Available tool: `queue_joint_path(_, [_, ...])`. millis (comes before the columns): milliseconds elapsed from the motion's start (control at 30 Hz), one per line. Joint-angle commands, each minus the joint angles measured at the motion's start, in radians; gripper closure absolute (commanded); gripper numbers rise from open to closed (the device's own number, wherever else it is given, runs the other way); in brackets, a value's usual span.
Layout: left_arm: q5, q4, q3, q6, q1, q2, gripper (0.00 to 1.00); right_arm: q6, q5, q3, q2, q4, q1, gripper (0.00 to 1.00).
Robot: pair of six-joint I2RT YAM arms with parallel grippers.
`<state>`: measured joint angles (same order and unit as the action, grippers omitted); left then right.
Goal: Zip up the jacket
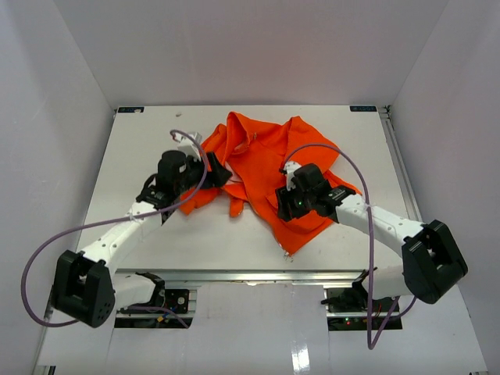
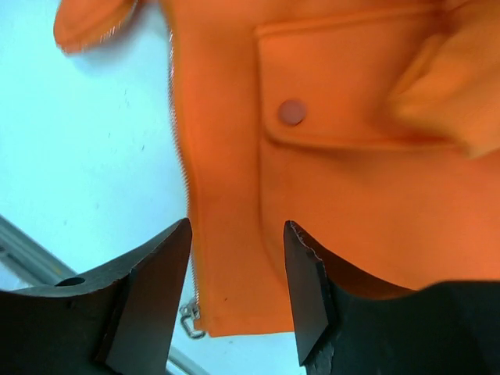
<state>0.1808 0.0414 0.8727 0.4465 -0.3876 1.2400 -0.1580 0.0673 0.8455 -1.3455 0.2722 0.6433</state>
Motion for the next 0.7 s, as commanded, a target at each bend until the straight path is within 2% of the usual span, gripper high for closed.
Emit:
queue_joint_path(0, [0.179, -0.198, -0.204, 0.131, -0.046, -0.061, 0.15, -0.011, 0.053, 0.016, -0.072, 0.100, 0.052, 0.48])
queue_joint_path(200, [0.333, -0.360, -0.330, 0.198, -0.087, -0.013, 0.18, -0.035, -0.010, -0.076, -0.071, 0.103, 0.110, 0.52])
queue_joint_path(500, [0.274, -0.447, -0.303, 0.251, -0.257, 0.186, 0.20, -0.094, -0.039, -0.117, -0.095, 0.030, 0.193, 0.52])
queue_joint_path(667, [0.202, -0.441, -0.270, 0.269, -0.347, 0.247, 0.21, -0.141, -0.059, -0.153, -0.087, -0.025, 0.217, 0.58])
